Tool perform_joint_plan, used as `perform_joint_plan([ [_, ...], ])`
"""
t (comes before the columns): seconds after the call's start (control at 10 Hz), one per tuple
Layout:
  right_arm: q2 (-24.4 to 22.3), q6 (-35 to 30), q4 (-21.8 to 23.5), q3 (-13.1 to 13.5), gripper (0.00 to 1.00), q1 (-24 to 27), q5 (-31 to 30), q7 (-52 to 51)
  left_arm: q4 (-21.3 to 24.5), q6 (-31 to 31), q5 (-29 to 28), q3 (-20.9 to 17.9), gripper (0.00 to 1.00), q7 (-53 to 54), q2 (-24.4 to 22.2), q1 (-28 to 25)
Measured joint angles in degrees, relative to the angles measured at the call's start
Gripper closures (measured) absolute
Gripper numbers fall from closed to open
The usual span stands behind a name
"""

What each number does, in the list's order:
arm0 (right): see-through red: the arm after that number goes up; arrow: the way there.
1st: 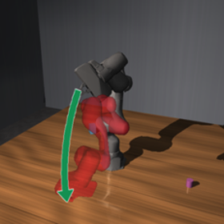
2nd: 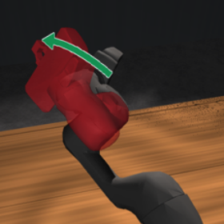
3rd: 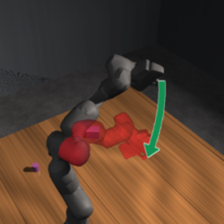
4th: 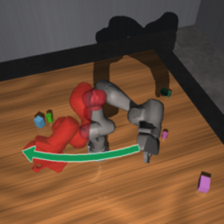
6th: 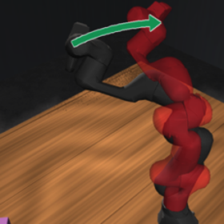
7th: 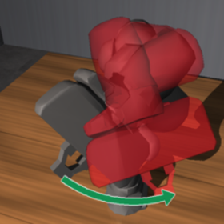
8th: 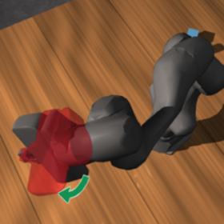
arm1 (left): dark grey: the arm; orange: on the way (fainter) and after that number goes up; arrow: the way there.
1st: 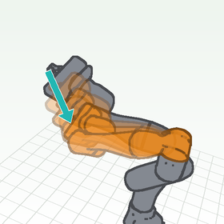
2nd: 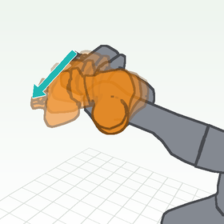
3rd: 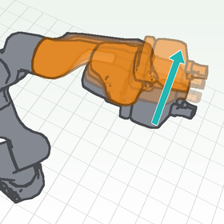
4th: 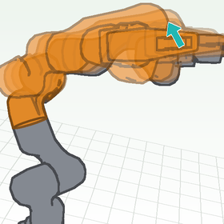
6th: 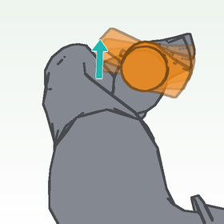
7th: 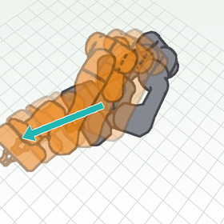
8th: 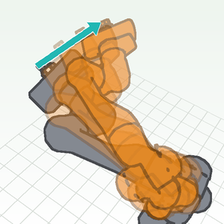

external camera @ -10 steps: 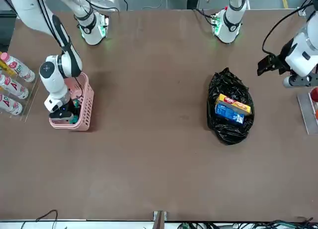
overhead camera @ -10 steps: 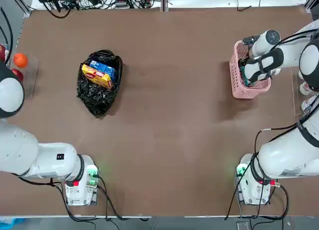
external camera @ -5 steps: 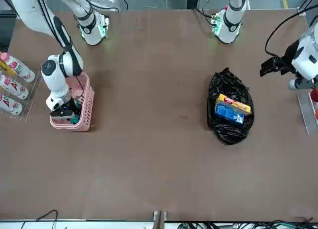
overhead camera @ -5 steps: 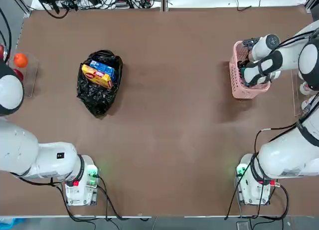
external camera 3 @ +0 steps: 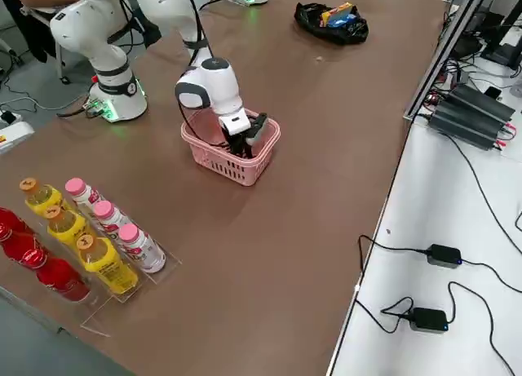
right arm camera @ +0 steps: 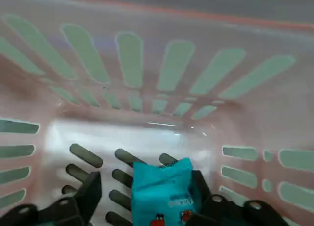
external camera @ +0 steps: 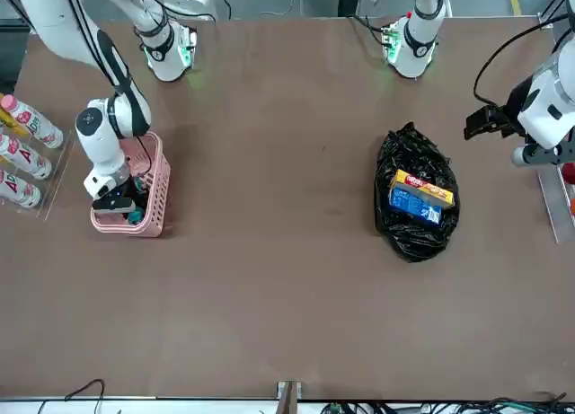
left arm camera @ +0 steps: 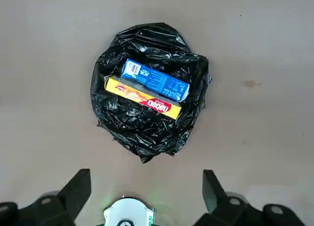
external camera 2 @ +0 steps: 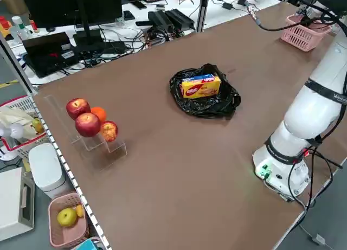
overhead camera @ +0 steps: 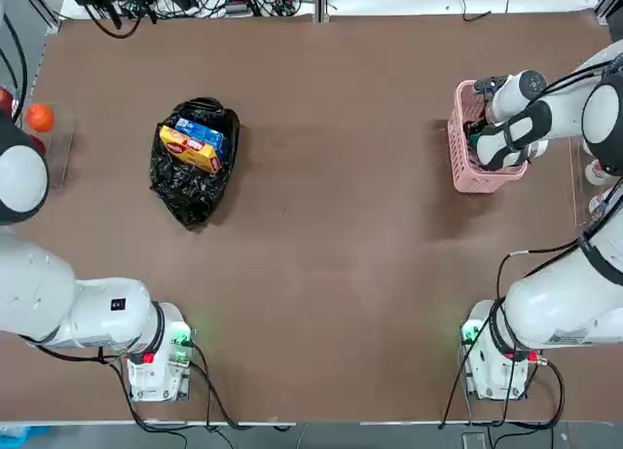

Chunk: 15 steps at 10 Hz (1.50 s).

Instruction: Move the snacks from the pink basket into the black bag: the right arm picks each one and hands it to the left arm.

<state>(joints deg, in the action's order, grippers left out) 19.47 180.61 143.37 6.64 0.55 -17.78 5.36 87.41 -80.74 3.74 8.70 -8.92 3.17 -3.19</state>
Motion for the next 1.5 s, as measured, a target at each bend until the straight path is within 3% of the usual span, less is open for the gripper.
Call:
perform_joint_plan([
  [0.7, 0.0, 0.0, 0.1, 0.2, 0.39, 0.0, -0.2, 0.0, 0.0, 0.0, 0.0, -0.1, 0.0, 0.0, 0.0, -0.3],
  [1.2, 0.0, 0.1, 0.3, 0.2, 0.67, 0.0, -0.4, 0.0, 0.0, 0.0, 0.0, -0.1, 0.0, 0.0, 0.0, -0.4],
  [1.5, -0.1, 0.2, 0.4, 0.2, 0.78, 0.0, -0.5, -0.1, 0.0, 0.0, 0.0, -0.1, 0.0, 0.0, 0.0, -0.4],
])
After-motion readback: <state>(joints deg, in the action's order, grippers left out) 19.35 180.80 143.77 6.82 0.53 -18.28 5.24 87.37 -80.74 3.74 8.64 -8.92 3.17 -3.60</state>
